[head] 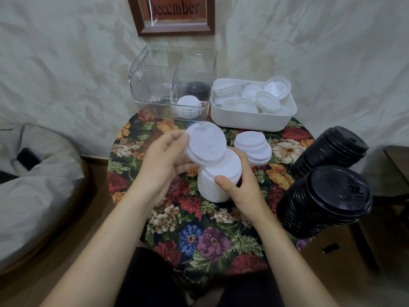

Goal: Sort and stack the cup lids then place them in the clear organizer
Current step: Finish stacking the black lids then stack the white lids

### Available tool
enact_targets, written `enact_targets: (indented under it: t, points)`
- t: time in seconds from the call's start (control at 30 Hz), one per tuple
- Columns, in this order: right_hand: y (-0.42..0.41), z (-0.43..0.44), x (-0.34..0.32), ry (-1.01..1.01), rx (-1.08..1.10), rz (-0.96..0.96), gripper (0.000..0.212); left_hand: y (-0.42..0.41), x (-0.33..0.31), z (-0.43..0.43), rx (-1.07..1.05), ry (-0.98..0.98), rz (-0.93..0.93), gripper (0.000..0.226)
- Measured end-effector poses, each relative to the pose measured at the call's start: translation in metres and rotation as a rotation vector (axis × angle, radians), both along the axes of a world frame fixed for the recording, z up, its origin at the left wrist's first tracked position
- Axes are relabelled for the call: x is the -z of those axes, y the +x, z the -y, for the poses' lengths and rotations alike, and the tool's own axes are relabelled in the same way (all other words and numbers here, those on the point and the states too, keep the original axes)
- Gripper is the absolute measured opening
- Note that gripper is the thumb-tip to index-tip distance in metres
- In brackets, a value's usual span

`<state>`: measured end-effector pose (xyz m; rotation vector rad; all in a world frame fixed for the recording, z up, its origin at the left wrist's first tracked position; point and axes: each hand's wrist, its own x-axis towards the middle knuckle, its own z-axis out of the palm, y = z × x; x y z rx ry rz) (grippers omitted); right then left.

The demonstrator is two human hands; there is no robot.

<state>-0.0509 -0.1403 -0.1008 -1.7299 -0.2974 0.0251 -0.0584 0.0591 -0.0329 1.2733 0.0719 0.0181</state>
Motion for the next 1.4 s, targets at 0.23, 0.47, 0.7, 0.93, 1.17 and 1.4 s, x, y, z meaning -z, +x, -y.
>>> enact_targets:
  t: [0.23,0.47,0.7,0.93,1.17,1.4]
  points:
    - [-0.001,0.0,-0.002,-0.001,-0.004,-0.011,0.096,0.005,0.001,-0.002,0.005,0.23,0.005,0.036]
    - [-0.002,-0.001,-0.005,0.019,-0.01,-0.012,0.102,0.015,-0.003,0.001,0.094,0.45,0.096,0.044]
    - [-0.001,-0.001,-0.004,0.027,-0.008,0.006,0.107,0.027,0.0,0.011,0.172,0.651,0.196,0.038]
    - [-0.001,-0.001,-0.005,0.053,-0.007,-0.02,0.105,0.027,0.001,0.018,0.149,0.799,0.219,0.029]
    - [0.0,-0.001,-0.003,0.059,-0.03,-0.015,0.121,0.026,0.006,0.015,0.13,0.798,0.219,0.03]
    - [0.0,0.001,-0.002,0.039,-0.026,-0.006,0.104,0.028,0.01,0.012,0.213,0.759,0.222,0.031]
